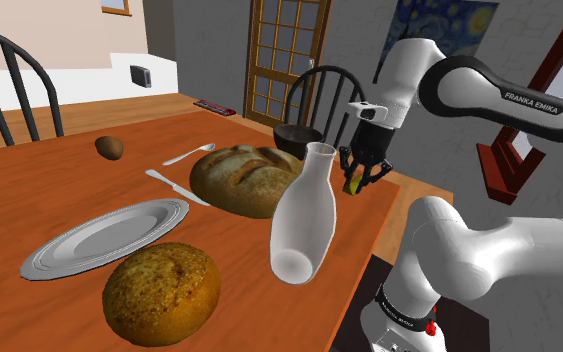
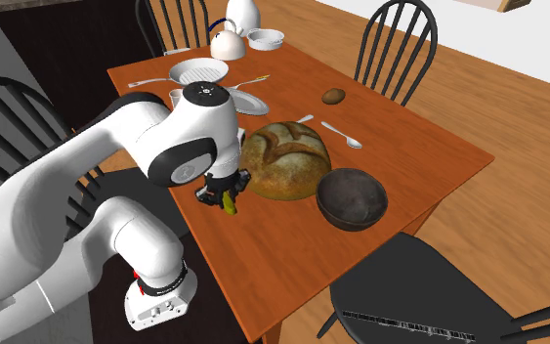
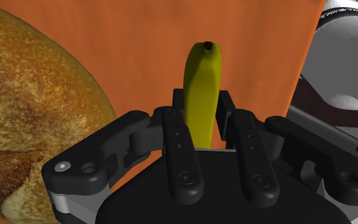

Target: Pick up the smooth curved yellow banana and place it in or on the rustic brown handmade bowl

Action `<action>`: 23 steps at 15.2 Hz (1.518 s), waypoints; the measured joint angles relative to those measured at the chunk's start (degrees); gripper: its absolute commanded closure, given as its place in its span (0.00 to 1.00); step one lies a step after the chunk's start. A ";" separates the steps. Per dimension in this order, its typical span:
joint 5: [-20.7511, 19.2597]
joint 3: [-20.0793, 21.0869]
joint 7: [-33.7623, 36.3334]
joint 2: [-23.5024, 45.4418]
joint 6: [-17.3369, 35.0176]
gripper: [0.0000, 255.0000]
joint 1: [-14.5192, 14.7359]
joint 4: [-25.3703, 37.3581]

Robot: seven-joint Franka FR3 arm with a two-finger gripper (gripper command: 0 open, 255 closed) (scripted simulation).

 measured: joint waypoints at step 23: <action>3.97 3.02 0.17 9.77 -9.92 1.00 4.09 20.12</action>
